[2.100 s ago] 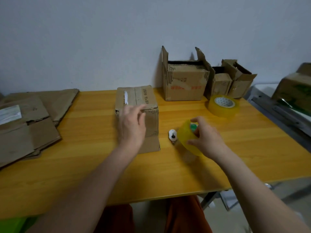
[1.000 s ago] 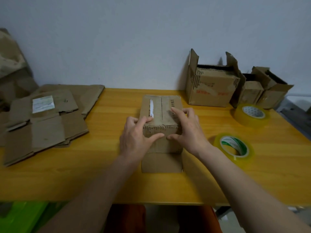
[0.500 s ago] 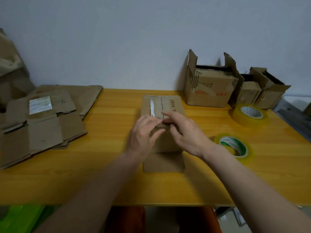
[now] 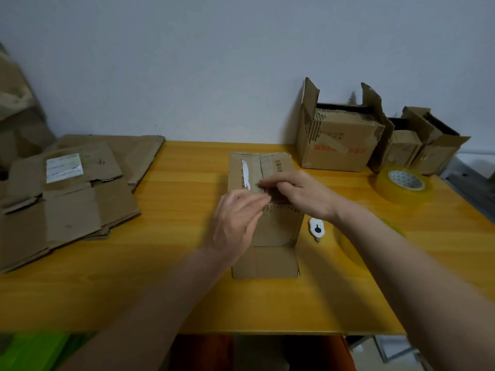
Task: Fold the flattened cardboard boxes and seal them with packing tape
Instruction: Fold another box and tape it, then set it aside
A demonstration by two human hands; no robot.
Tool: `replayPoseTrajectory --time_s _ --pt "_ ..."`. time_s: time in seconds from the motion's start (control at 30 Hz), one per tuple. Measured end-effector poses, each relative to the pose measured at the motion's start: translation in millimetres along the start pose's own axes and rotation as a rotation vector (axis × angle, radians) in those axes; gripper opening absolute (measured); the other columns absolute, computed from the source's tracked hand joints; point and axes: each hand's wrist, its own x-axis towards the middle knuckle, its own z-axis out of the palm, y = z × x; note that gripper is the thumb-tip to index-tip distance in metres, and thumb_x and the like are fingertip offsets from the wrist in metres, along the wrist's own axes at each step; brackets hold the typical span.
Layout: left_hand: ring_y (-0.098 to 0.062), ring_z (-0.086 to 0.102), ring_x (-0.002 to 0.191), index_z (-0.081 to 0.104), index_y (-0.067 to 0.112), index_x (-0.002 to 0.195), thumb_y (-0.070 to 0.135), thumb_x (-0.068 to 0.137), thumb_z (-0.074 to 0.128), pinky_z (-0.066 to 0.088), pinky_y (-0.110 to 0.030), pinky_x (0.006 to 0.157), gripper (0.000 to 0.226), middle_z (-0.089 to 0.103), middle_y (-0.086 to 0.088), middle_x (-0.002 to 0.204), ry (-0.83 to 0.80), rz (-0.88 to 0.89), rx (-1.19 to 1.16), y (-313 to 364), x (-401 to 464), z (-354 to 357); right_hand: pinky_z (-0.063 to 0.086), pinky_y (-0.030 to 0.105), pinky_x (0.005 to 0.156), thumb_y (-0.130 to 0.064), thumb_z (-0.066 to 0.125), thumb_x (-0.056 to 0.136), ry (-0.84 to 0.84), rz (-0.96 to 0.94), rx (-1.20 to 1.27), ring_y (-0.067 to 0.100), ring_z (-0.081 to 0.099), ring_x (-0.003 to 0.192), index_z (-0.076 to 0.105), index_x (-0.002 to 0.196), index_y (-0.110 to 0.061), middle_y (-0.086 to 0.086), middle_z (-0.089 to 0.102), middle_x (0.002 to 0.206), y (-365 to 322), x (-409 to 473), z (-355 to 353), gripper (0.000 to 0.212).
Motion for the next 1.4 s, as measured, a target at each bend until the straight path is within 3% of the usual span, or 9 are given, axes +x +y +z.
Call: replayPoseTrajectory --time_s 0.07,0.23,0.4,0.57,0.7,0.83,0.93,1.1,1.4 --pt "-0.017 0.053 0.102 0.071 0.009 0.113 0.014 0.088 0.059 0.038 -0.025 0.088 0.028 0.071 0.000 0.111 0.008 0.010 0.016 1 1 1 0.041 0.023 0.104 -0.004 0.035 0.097 0.030 -0.032 0.141 0.006 0.055 0.118 0.063 0.124 -0.011 0.000 0.064 0.125 -1 -5 -1 0.040" --pt "-0.017 0.052 0.100 0.074 0.008 0.107 0.014 0.088 0.059 0.037 -0.027 0.086 0.025 0.073 0.000 0.106 0.071 -0.016 -0.043 3 3 5 0.032 0.016 0.091 -0.017 0.035 0.100 -0.046 -0.062 -0.224 0.012 0.044 0.128 0.051 0.138 -0.022 -0.004 0.051 0.142 6 6 4 0.042" --pt "-0.018 0.054 0.098 0.075 0.008 0.103 0.013 0.089 0.060 0.039 -0.028 0.085 0.021 0.074 0.000 0.102 0.086 -0.002 -0.030 1 1 9 0.034 0.036 0.108 -0.024 0.032 0.099 -0.079 -0.006 -0.328 0.021 0.042 0.132 0.044 0.142 -0.029 -0.004 0.044 0.148 11 34 2 0.045" --pt "-0.017 0.054 0.095 0.074 0.010 0.106 0.017 0.097 0.054 0.041 -0.031 0.082 0.024 0.073 0.004 0.104 0.062 0.020 -0.034 -2 1 9 0.029 0.031 0.111 -0.023 0.032 0.100 -0.053 -0.002 -0.367 0.021 0.037 0.137 0.044 0.143 -0.023 -0.002 0.042 0.149 7 53 3 0.044" --pt "-0.015 0.053 0.097 0.073 0.012 0.109 0.010 0.090 0.064 0.038 -0.026 0.085 0.021 0.073 0.005 0.105 0.025 0.053 0.015 -6 0 7 0.037 0.029 0.101 -0.018 0.035 0.099 0.024 -0.035 -0.342 0.023 0.049 0.126 0.057 0.132 -0.016 0.005 0.056 0.137 -5 41 1 0.040" --pt "-0.015 0.054 0.097 0.073 0.012 0.109 0.006 0.087 0.069 0.040 -0.026 0.086 0.023 0.073 0.005 0.105 0.042 0.046 0.034 -6 -1 10 0.044 0.040 0.093 -0.021 0.034 0.099 0.003 -0.027 -0.434 0.030 0.056 0.111 0.057 0.125 -0.011 0.013 0.062 0.125 -5 43 6 0.037" --pt "-0.015 0.054 0.096 0.072 0.012 0.110 0.006 0.088 0.066 0.041 -0.028 0.084 0.024 0.072 0.005 0.108 0.039 0.052 0.022 -8 -1 10 0.039 0.041 0.102 -0.022 0.031 0.100 -0.053 -0.003 -0.515 0.029 0.048 0.124 0.047 0.134 -0.009 0.012 0.048 0.141 6 65 5 0.040" --pt "-0.015 0.055 0.096 0.073 0.012 0.110 0.015 0.099 0.050 0.042 -0.029 0.084 0.025 0.071 0.006 0.111 0.040 0.058 0.020 -7 -2 10 0.011 0.038 0.120 -0.025 0.025 0.103 -0.081 -0.016 -0.554 0.016 0.010 0.148 0.018 0.153 -0.015 0.002 0.011 0.161 28 87 5 0.051" --pt "-0.014 0.055 0.096 0.069 0.019 0.114 0.016 0.104 0.042 0.040 -0.029 0.081 0.030 0.069 0.010 0.115 0.042 0.069 -0.020 -10 -3 9 0.039 0.031 0.090 -0.023 0.040 0.102 0.018 -0.002 -0.346 0.026 0.054 0.114 0.063 0.122 -0.014 0.006 0.063 0.124 31 123 -7 0.032"
